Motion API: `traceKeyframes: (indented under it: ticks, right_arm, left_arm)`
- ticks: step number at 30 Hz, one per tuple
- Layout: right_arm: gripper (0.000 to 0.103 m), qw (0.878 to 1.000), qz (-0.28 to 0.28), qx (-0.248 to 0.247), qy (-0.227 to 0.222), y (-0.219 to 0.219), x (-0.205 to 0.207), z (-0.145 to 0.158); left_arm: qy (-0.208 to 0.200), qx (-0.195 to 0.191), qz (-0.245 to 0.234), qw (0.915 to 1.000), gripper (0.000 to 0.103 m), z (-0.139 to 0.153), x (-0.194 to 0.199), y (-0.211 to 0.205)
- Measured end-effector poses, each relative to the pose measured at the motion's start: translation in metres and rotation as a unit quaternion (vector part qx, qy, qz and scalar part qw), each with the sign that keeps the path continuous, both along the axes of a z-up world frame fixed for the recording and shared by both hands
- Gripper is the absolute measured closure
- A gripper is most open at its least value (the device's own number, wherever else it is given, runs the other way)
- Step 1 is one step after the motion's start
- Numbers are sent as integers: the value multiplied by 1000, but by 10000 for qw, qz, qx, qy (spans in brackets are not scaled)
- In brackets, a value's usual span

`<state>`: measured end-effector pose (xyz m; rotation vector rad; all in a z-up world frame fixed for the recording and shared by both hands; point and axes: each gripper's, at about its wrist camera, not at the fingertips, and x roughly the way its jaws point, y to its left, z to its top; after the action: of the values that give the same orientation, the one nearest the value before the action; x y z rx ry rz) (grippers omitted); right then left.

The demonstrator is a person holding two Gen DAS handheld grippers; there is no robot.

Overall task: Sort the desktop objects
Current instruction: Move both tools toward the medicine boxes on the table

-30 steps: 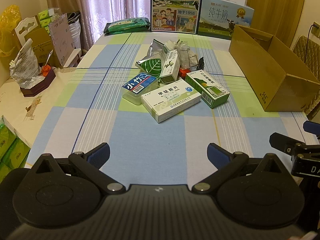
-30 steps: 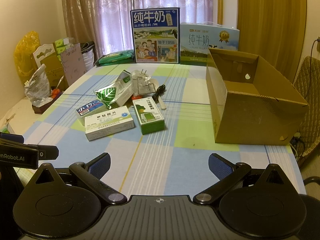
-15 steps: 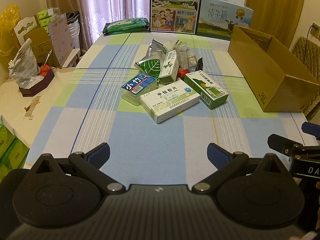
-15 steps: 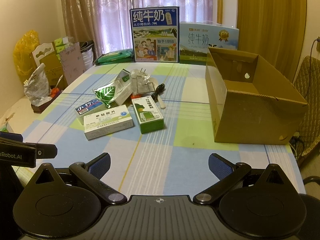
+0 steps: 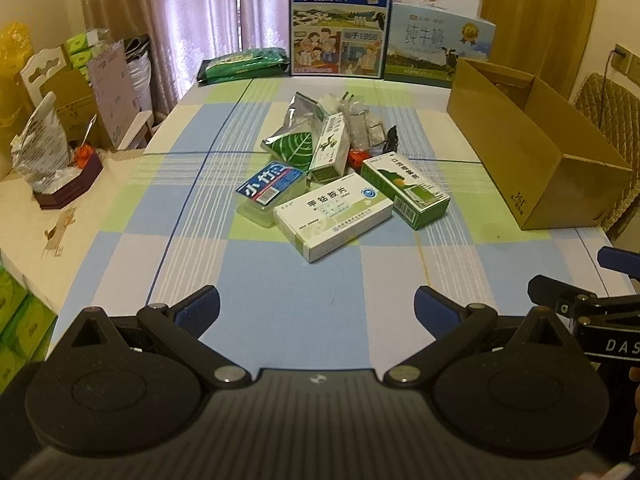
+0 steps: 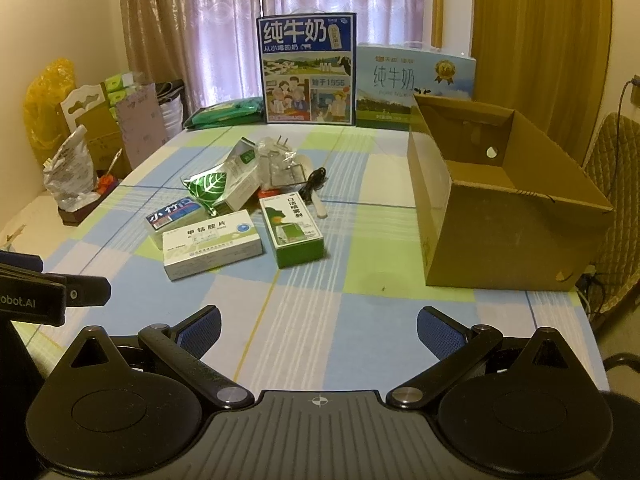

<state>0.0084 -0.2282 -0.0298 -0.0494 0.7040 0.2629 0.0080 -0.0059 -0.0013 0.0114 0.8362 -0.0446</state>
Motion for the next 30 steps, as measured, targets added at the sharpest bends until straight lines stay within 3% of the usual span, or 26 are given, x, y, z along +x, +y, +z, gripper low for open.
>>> traceKeyframes:
  ticks: [8,13,16,21,24,28,30]
  right_arm:
    - [2,9993,37,234,-273,-2,7,2]
    - [2,9996,125,203,-171,-2,24,-5]
    - [2,9993,240,272,-13,-2,36,-9]
    - [2,9991,405,116,89,6,58,-19]
    - [2,9985,523,51,175,10,74,-26]
    - [2,9970,721,-154,223,17,95,-36]
    - [2,9961,828,-231,216,19,105,-39]
  left_arm:
    - [-34,151,-640,9978,1,-4,24,1]
    - [-49,443,-1372,9895,1,-4,48,4]
    - [-21,485,-2014,9783,1,-7,64,6]
    - [134,844,-2608,9616,1,-21,95,8]
    - [81,840,-2927,9525,2,-29,109,11]
    - [-60,726,-3506,9337,11,-41,126,9]
    - [-92,768,-3614,9292,11,-48,133,6]
